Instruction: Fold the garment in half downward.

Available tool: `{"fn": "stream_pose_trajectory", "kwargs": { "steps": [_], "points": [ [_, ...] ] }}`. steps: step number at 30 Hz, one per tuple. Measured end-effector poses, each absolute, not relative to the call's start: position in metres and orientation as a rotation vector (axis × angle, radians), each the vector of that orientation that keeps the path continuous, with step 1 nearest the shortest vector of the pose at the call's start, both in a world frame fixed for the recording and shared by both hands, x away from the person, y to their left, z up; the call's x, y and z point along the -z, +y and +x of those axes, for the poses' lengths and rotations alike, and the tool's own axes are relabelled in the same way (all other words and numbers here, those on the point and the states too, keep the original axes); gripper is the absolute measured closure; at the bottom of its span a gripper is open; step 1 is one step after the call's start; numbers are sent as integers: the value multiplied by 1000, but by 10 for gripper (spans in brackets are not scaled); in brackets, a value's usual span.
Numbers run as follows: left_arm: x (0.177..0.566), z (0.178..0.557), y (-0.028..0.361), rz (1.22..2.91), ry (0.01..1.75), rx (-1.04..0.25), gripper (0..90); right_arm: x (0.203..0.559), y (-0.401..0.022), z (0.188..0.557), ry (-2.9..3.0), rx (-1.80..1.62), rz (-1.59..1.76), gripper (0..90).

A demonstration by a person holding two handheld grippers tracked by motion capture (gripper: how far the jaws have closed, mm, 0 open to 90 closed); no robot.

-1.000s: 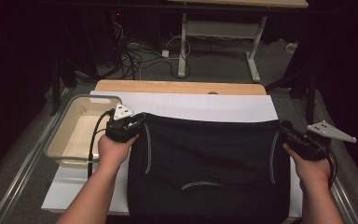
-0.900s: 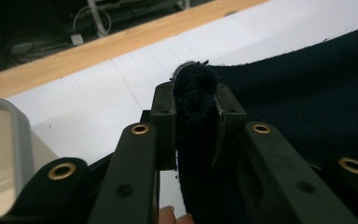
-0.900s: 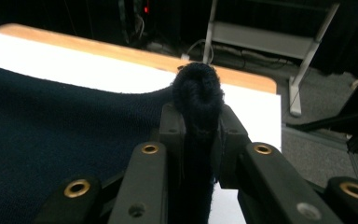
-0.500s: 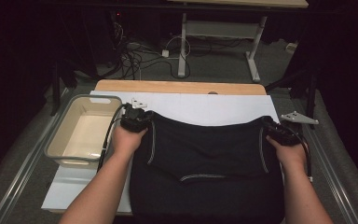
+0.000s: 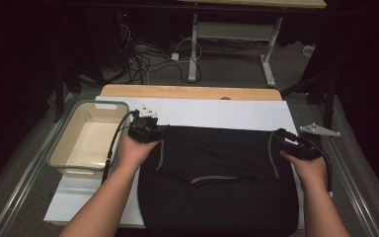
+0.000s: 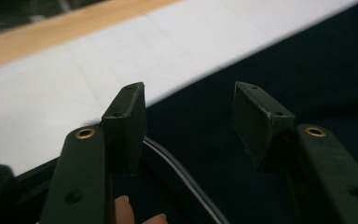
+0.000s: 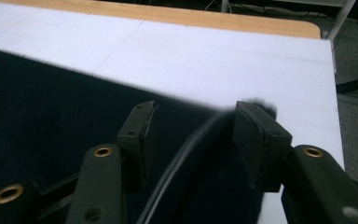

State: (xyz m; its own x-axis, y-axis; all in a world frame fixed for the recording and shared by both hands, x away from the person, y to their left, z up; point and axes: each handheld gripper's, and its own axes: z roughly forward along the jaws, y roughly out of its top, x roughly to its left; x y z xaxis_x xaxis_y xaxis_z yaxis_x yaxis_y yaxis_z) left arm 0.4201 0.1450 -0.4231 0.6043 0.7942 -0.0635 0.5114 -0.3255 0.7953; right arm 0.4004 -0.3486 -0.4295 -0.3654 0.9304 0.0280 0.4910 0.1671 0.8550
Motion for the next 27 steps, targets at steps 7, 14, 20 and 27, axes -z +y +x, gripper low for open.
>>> {"fn": "stream_pose_trajectory", "kwargs": {
  "steps": [7,14,20,27],
  "points": [
    [455,363,149,2057,908,-346,385,453,-342,339,2021,-1064,1305,495],
    [462,323,124,2100,742,-262,339,465,-319,304,2073,-1106,1283,556],
    [467,323,77,2164,630,-226,365,471,-271,301,2236,-1095,1117,670],
    [485,331,49,2261,610,-200,466,478,-231,322,2318,-987,1016,590]
  ]
}}
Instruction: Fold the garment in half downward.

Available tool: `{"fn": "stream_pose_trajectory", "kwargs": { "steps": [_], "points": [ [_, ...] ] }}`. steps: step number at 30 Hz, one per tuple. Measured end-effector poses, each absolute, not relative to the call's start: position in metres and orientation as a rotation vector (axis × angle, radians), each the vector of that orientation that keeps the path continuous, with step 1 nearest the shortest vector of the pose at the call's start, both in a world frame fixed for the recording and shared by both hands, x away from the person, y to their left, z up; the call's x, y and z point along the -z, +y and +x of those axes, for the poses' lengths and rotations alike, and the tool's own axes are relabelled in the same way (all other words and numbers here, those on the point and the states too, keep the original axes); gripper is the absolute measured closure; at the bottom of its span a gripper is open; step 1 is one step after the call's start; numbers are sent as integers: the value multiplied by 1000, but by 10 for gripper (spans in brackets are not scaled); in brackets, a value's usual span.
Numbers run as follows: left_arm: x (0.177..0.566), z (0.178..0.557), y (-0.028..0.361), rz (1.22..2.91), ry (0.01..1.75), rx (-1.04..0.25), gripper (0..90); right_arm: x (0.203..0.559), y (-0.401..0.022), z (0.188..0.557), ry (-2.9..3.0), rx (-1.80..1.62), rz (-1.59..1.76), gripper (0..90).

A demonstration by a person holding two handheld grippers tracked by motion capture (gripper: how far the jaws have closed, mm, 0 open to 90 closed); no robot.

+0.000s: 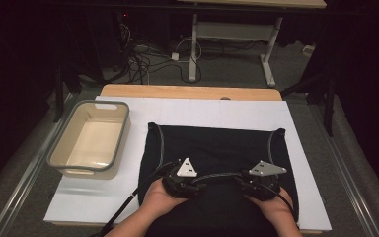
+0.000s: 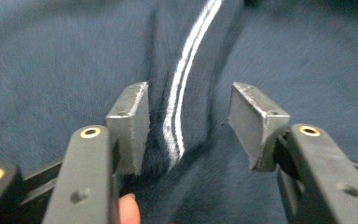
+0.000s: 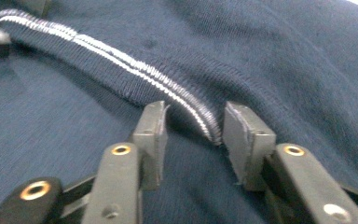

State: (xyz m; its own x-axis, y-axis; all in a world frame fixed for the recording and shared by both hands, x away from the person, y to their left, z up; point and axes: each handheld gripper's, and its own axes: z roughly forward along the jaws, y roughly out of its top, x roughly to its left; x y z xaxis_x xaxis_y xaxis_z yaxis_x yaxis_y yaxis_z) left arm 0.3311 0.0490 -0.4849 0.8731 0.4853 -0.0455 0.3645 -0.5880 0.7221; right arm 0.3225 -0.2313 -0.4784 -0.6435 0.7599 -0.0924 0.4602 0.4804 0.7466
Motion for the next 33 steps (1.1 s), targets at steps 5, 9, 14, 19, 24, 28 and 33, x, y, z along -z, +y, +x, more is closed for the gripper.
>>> {"fn": "stream_pose_trajectory", "kwargs": {
  "steps": [5,9,14,19,24,28,33],
  "points": [
    [486,332,49,2257,653,-270,649,480,-223,341,2318,-924,1003,596],
    [485,336,53,2235,674,-244,773,480,-226,344,2280,-924,1010,787],
    [474,325,63,2172,645,-254,774,470,-235,328,2289,-994,981,796],
    [463,297,72,2178,556,-264,770,462,-239,286,2280,-1034,897,795],
    [462,275,80,2184,499,-246,766,460,-242,252,2264,-1110,880,794],
    [476,263,85,2194,496,-207,753,466,-241,234,2285,-1112,863,789],
    [477,259,104,2157,543,-162,475,477,-246,225,2299,-1135,917,618]
  ]
}}
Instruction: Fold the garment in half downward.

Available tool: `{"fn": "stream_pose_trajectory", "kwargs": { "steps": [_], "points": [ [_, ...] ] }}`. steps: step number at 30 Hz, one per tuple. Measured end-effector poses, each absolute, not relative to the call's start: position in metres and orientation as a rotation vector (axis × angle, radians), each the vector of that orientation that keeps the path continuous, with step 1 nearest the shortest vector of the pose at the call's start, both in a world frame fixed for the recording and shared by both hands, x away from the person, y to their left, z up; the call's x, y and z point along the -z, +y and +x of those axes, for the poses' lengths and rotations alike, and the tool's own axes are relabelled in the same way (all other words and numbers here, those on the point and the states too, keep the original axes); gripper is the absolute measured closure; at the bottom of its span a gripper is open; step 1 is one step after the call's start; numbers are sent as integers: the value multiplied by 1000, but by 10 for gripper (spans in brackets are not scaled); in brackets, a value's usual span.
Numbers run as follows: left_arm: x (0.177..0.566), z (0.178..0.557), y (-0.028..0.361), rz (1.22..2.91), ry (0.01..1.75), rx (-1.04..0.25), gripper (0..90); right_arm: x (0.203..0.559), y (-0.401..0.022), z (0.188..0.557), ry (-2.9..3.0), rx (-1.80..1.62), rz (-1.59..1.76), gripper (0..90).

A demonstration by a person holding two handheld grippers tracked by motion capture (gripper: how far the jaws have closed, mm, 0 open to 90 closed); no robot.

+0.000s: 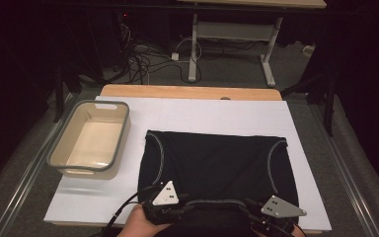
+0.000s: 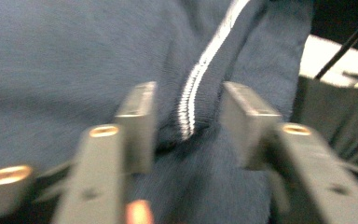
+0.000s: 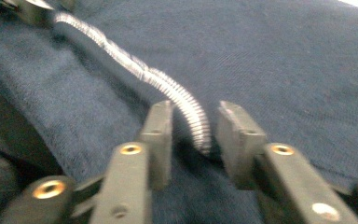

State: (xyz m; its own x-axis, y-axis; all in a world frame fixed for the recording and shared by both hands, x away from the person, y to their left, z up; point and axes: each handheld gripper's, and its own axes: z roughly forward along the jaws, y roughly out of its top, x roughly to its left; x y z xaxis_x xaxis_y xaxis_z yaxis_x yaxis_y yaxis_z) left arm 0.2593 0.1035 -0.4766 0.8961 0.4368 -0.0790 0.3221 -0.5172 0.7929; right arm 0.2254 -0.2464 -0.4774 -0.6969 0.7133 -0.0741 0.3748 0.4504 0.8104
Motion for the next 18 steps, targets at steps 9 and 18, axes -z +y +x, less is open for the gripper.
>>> {"fn": "stream_pose_trajectory", "kwargs": {
  "steps": [9,18],
  "points": [
    [484,287,165,2050,811,-357,393,470,-300,222,2085,-1177,1133,503],
    [493,309,160,2142,901,-341,560,477,-332,243,1987,-1142,1308,511]
  ]
}}
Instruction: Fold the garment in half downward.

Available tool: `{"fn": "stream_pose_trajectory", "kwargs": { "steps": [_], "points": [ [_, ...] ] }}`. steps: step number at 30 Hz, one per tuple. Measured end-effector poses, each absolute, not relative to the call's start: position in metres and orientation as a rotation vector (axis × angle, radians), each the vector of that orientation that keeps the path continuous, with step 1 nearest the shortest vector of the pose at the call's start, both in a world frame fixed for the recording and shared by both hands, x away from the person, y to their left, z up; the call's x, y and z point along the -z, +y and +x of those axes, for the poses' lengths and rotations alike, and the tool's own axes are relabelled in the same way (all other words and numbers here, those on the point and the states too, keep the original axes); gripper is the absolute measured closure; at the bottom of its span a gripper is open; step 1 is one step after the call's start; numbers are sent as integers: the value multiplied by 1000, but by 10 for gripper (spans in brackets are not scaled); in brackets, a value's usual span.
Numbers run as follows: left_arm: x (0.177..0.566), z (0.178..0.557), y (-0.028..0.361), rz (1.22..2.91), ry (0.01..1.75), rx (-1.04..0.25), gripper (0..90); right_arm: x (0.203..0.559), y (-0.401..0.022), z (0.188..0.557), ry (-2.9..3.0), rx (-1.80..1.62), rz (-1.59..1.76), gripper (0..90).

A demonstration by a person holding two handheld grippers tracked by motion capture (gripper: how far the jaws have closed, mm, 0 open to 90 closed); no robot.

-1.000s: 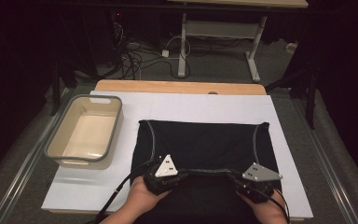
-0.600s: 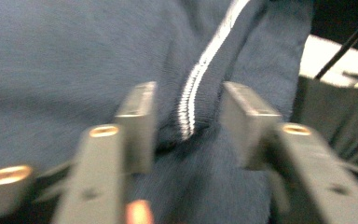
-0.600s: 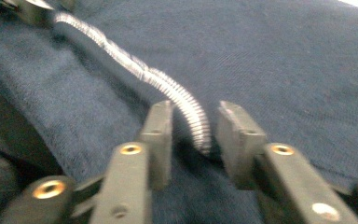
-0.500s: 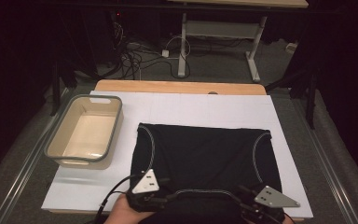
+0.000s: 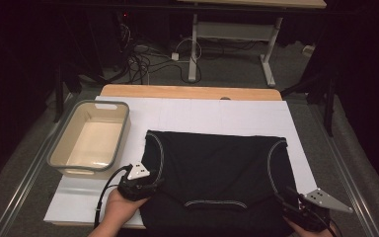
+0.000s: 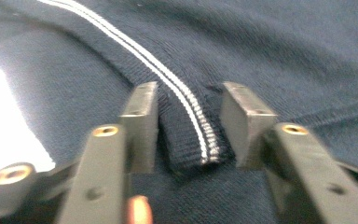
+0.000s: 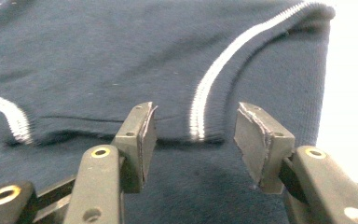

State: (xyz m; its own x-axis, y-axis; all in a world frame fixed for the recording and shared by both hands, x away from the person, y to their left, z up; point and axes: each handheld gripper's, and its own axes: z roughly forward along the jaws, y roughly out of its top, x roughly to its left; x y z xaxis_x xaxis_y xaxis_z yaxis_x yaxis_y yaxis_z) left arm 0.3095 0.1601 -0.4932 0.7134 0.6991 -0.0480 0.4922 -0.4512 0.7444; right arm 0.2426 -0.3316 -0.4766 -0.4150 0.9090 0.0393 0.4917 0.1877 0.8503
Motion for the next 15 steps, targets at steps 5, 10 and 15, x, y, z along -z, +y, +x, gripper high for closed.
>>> {"fn": "stream_pose_trajectory", "kwargs": {
  "steps": [5,10,15],
  "points": [
    [493,309,161,2139,876,-312,741,480,-332,251,1994,-1114,1304,563],
    [491,303,170,2088,873,-307,789,482,-334,247,2004,-1101,1292,576],
    [486,285,186,2055,866,-317,793,478,-337,249,1992,-1143,1292,556]
  ]
}}
